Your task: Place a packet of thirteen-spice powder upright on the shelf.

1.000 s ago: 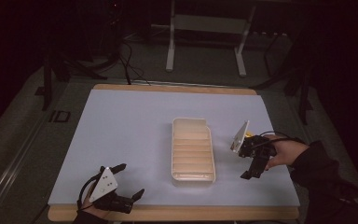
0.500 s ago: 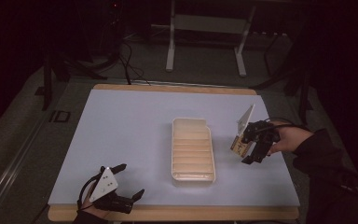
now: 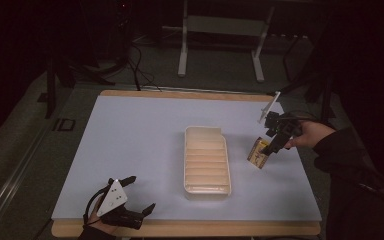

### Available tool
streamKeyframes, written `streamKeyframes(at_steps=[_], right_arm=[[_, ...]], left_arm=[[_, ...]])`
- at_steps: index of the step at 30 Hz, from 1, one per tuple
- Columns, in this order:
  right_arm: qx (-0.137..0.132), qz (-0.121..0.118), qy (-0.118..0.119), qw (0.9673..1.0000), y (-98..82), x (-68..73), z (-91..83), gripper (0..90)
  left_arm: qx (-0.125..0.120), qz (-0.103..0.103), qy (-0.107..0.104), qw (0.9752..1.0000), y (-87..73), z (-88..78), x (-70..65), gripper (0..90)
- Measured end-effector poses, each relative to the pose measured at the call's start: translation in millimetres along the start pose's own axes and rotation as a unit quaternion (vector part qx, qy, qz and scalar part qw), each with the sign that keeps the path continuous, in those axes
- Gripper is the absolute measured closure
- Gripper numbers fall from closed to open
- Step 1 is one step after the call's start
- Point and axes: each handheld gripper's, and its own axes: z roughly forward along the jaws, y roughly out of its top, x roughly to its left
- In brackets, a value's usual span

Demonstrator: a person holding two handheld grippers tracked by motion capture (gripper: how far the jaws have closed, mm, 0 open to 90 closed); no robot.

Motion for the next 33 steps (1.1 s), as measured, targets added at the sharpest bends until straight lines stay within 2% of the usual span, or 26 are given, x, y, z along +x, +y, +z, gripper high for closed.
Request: streamKeyframes(at_steps=[3, 4, 8, 9, 11, 16, 20, 22, 23, 27, 33], right_arm=[[0.009, 0.014, 0.0, 0.9999, 0.5, -4.7, 5.4, 22.5], [0.015, 0.033, 0.0, 0.9993, 1.4, -9.5, 10.0, 22.5], [0.018, 0.069, 0.0, 0.9974, 2.1, -19.9, 16.5, 23.2], [0.018, 0.069, 0.0, 0.9974, 2.1, -19.9, 16.5, 23.2], [0.026, 0.09, -0.001, 0.9956, 2.5, -24.0, 21.9, 24.8], [0.038, 0.1, 0.0, 0.9943, 2.6, -28.5, 33.1, 26.4], [0.049, 0.106, -0.002, 0.9932, 2.3, -30.4, 42.1, 32.5], [0.052, 0.106, -0.002, 0.993, 2.1, -30.9, 44.4, 32.6], [0.054, 0.108, -0.002, 0.9927, 1.7, -32.1, 48.7, 37.2], [0.071, 0.115, 0.006, 0.9907, 0.7, -33.7, 55.9, 44.0], [0.076, 0.113, 0.02, 0.9905, 1.5, -34.4, 60.3, 56.5]], left_arm=[[0.0, 0.0, 0.0, 1.0, -0.1, 0.1, -0.1, 0.0], [0.001, 0.0, 0.0, 1.0, -0.2, 0.2, -0.1, 0.0], [0.002, 0.0, -0.001, 1.0, -0.3, 0.4, -0.1, 0.0], [0.002, 0.001, -0.001, 1.0, -0.3, 0.4, -0.2, 0.0], [0.002, 0.001, -0.001, 1.0, -0.3, 0.5, -0.2, 0.0], [0.003, 0.001, -0.002, 1.0, -0.3, 0.5, -0.3, 0.0], [0.005, 0.002, -0.002, 1.0, -0.4, 0.7, -0.4, 0.0], [0.005, 0.003, -0.002, 1.0, -0.4, 1.0, -0.7, 0.0], [0.006, 0.003, -0.003, 1.0, -0.4, 1.0, -0.8, 0.0], [0.006, 0.003, -0.002, 1.0, -0.5, 1.1, -0.8, 0.0], [0.007, 0.005, -0.003, 1.0, -0.5, 1.4, -0.8, 0.0]])
